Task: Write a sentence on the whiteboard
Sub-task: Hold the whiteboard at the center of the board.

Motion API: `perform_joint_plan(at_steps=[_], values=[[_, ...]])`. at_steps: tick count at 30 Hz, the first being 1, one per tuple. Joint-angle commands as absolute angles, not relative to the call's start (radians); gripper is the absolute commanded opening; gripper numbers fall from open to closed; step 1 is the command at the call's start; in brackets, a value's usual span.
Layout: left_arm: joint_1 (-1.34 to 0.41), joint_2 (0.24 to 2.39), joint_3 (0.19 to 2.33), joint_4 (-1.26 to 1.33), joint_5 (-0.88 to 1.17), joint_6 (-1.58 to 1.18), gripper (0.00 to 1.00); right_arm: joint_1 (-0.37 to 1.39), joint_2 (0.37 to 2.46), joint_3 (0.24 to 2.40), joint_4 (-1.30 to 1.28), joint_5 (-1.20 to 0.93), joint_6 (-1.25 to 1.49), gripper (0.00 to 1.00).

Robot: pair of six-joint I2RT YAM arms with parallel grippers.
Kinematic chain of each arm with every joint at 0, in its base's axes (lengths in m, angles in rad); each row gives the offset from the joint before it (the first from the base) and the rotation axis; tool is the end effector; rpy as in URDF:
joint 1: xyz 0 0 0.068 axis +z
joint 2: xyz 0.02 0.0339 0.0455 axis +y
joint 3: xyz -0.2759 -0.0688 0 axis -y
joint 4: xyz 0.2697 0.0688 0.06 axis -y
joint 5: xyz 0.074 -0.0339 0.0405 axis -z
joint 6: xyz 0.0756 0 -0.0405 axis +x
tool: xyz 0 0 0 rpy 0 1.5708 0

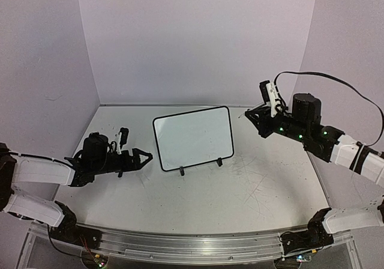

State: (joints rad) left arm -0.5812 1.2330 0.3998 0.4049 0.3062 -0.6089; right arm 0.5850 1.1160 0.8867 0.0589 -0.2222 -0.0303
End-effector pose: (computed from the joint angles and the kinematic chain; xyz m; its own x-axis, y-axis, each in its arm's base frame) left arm 0.2276 -0.1767 0.1539 -0.7152 -0.1827 -0.6746 0.4189 0.6606 -0.6230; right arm 0.2582 0.1910 0.3334 -0.1195 -0.1146 -0.9862 -0.7236 0.6901 0.0075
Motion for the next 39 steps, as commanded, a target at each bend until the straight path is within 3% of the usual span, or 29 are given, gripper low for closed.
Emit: perform_joint_plan(at_steps=[1,11,27,33,39], values=[[-0.559,1.251,0.457,0.480,0.363,-0.534,0.95,0.586,1.093,0.908,0.118,-0.220,-0.039,0.00],[-0.521,1.312,0.481,0.538,0.443,-0.532,0.97,0.586,1.128,0.915,0.116,-0.153,-0.022,0.00],[-0.426,1.444,0.530,0.652,0.648,-0.516,0.96,0.882,1.571,1.332,0.077,-0.111,-0.085,0.00],[-0.421,1.489,0.566,0.652,0.678,-0.469,0.91,0.911,1.716,1.481,0.072,-0.125,-0.107,0.00],[-0.404,1.547,0.616,0.657,0.734,-0.426,0.83,0.918,1.750,1.478,0.139,-0.140,-0.158,0.00]])
